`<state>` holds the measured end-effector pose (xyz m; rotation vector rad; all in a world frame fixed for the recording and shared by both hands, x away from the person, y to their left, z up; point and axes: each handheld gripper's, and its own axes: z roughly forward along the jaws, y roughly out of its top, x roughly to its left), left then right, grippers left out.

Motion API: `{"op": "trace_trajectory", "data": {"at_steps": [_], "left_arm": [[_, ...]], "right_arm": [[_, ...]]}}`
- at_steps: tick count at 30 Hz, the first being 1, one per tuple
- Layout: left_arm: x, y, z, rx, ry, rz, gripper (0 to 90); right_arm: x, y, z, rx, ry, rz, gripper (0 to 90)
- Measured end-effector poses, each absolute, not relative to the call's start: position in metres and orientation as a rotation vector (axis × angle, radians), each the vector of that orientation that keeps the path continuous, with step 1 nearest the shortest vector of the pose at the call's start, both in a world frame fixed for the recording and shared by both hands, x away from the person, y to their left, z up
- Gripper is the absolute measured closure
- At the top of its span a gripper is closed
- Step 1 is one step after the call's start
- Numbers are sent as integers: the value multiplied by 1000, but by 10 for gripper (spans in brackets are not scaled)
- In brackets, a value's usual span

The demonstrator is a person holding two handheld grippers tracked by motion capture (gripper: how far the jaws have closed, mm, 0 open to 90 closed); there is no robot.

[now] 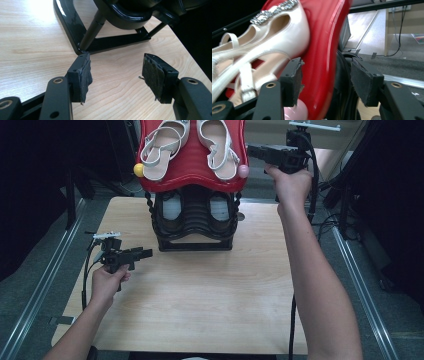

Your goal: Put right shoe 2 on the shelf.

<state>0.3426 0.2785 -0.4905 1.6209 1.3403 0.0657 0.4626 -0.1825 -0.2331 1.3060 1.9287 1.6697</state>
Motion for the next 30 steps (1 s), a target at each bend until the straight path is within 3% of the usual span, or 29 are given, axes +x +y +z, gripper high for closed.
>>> {"op": "trace_trajectory", "data": {"at_steps": [30], "left_arm": [[343, 284, -493, 1608, 1346, 78, 393]], "right_arm": [[440, -221, -334, 1453, 1944, 1646, 481]]}}
